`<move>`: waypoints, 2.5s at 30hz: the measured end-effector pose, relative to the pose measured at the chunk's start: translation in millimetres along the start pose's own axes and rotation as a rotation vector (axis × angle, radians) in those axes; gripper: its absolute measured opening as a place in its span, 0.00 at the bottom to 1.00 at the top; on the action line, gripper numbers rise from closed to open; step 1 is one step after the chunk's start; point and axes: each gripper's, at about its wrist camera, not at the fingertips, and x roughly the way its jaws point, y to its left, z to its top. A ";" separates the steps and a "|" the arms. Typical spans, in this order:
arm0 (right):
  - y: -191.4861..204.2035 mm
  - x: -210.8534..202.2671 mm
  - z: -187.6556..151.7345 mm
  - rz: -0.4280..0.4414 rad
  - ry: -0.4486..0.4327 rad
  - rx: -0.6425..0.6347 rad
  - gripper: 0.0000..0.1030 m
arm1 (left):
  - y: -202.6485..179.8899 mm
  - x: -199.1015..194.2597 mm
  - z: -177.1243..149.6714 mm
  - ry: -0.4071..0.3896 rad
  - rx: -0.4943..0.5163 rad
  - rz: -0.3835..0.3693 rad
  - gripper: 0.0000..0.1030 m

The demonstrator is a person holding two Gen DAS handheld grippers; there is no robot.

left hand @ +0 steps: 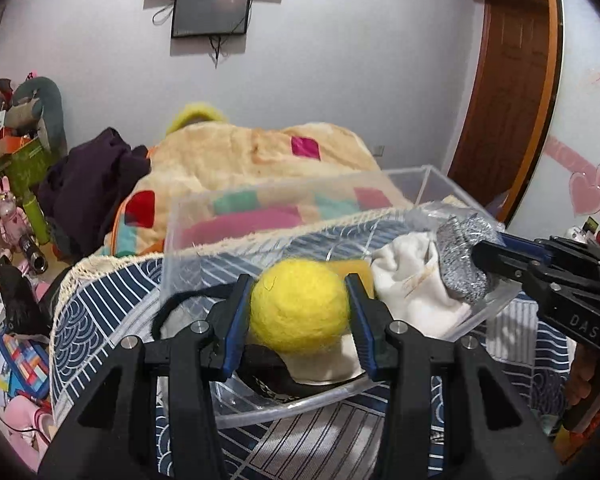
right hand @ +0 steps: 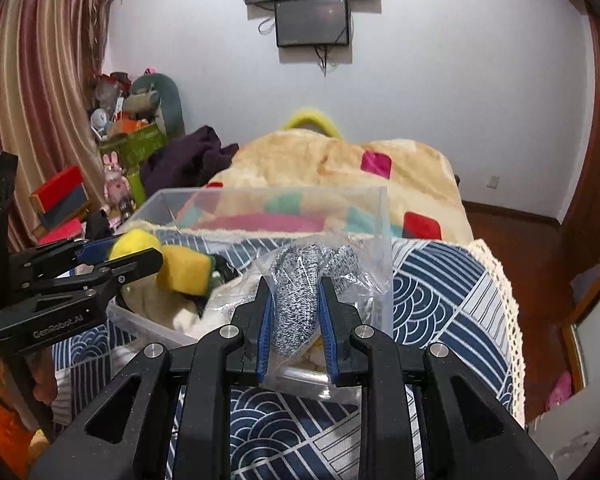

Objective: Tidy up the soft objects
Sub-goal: 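Drop the felt ball and silver pouch into the clear box, then grasp the black-white bracelet with the left tool while the right grasps the green glove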

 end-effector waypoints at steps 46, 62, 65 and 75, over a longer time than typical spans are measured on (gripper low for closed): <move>30.8 -42.4 -92.9 0.084 0.120 -0.012 0.80 | -35.4 -47.5 -94.2 0.130 0.033 -0.133 0.42; 33.8 -49.0 -95.8 0.093 0.096 -0.053 0.20 | -42.9 -46.2 -101.9 0.117 0.052 -0.147 0.06; 34.0 -57.2 -90.7 0.083 0.064 -0.058 0.19 | -39.5 -60.1 -96.0 0.076 0.039 -0.144 0.06; 24.3 -82.0 -54.4 0.037 -0.081 -0.034 0.19 | -16.4 -104.5 -59.1 -0.090 -0.015 -0.105 0.06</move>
